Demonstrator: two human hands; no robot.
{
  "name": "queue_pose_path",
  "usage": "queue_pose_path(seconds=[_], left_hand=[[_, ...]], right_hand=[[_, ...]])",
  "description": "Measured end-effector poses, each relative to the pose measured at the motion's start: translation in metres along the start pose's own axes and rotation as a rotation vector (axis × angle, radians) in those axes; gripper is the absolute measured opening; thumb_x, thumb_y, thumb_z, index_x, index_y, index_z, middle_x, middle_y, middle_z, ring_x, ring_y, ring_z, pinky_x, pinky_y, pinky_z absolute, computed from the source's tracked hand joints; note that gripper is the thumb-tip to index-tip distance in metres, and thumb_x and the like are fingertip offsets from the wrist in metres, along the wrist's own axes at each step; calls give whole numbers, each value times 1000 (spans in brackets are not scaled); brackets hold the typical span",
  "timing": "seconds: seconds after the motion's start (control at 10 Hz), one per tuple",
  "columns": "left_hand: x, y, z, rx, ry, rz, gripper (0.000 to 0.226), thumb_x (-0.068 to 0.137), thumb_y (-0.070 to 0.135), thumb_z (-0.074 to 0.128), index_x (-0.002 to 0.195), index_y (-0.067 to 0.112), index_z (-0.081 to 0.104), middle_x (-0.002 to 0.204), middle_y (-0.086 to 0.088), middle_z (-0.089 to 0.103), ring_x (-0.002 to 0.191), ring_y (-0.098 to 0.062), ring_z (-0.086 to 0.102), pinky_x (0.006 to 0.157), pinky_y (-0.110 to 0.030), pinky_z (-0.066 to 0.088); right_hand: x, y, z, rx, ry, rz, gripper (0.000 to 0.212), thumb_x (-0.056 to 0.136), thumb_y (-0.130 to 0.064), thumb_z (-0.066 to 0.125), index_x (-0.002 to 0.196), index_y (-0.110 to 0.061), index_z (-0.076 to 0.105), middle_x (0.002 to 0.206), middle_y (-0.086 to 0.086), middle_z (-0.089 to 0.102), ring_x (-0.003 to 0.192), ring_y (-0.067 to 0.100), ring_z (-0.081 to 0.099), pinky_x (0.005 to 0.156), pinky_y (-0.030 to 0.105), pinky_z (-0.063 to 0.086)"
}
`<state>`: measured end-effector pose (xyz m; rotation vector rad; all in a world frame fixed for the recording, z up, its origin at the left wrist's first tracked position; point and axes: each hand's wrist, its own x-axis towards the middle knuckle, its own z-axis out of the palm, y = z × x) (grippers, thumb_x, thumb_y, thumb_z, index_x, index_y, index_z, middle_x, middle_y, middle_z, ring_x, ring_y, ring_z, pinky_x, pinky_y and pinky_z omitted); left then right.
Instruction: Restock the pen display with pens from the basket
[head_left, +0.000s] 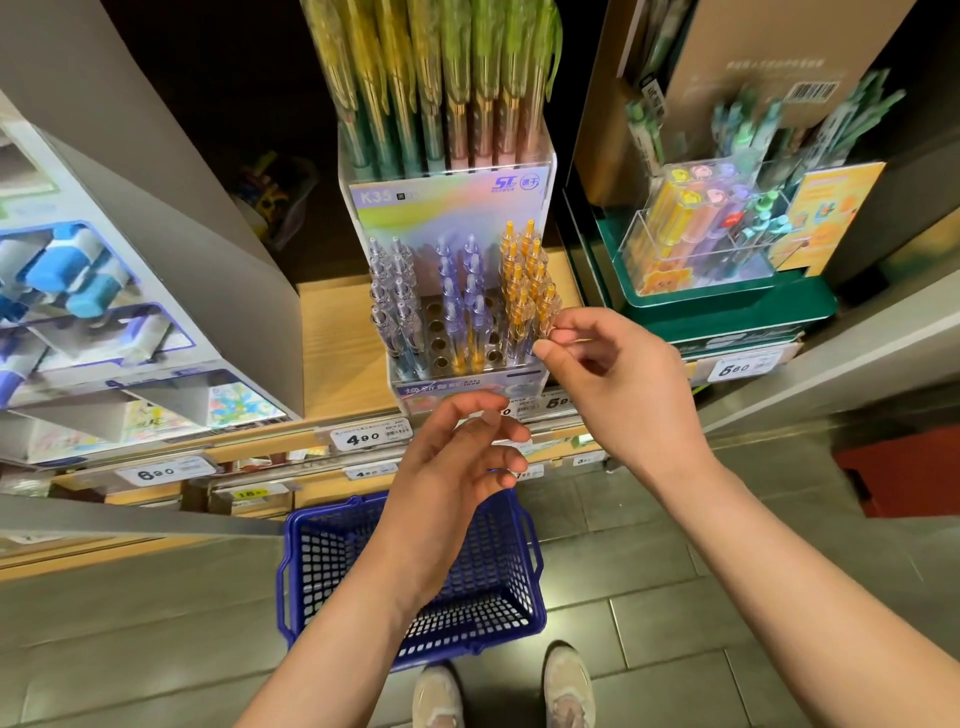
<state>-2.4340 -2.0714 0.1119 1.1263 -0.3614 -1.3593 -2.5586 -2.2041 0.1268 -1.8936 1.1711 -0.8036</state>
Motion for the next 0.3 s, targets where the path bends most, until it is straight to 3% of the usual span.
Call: queue_pose_path(seconds=[0.1,0.2,0.3], left_hand=[[-1,8,3,2,51,47,29,89,35,61,107,14,67,91,-12,70,76,-22,64,72,-32,50],[-6,16,6,51,59,85,28,94,37,54,105,15,67,89,-10,70,76,-21,63,70,-30,50],[-22,33,10,115,86,140,27,97,38,49,100,22,70,88,-7,71,76,-21,63,70,-30,50]], right_hand=[[-11,-7,-6,399,-38,311,17,93,-33,69,108,-27,69,95,-7,73,89,7,69,86,24,56],[-25,-19,-6,501,-80,326,8,93,-33,67,100,-32,72,92,-8,72,89,13,68,89,36,57],[-51,-48,-5,556,-222,270,9,90,-28,67,95,-32,73,88,-13,71,84,5,66,74,22,54]])
